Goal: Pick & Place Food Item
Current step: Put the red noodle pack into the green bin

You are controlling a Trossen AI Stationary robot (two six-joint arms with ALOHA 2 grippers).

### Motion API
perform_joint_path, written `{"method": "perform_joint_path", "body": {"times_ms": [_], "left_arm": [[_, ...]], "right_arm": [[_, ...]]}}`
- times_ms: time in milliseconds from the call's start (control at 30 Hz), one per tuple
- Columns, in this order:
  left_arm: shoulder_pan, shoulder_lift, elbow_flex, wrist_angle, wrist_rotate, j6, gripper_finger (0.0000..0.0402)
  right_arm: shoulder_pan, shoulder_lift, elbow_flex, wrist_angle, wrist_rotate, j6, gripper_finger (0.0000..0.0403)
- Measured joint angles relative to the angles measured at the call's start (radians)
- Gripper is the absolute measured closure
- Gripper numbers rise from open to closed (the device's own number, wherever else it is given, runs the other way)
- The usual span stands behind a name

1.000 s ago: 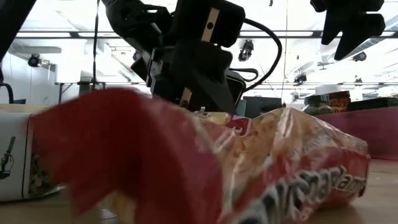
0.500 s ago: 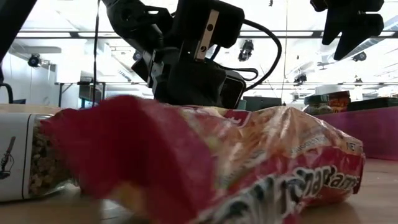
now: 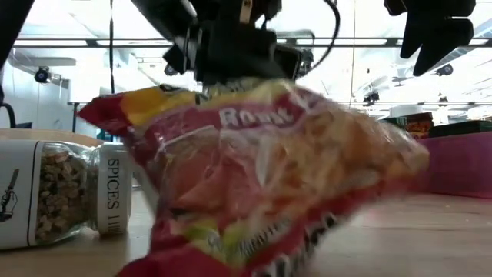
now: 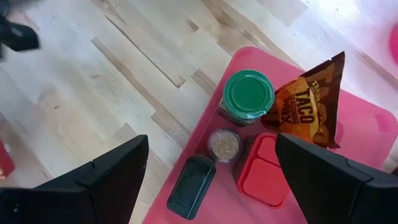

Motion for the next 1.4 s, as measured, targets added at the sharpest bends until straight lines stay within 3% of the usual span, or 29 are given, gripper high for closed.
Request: {"method": "perform_joint_path", "body": {"times_ms": [467,700,1133,1400], "left_arm": [[0.054,-0.198,0.0,-0.025,-0.125,0.021,0.0401],[0.107,-0.31,0.0,-0.087,-0.243,0.026,0.0401],[0.318,-0.591,0.0,-0.38,-0.518,0.127,0.0401],[0.469,-0.666,0.001,-0.422,-0.655,0.205,0.0401]], "right_arm": [[0.0,0.0,-0.049,0.001,-0.001,-0.003,0.0054],[0.0,-0.004,-0.05,0.001,-0.001,-0.011,0.0054],[0.0,-0.007,-0.048,0.007,0.027,0.0,0.0054],[0.0,-0.008,-0.048,0.014,0.055,0.054,0.0054]]}}
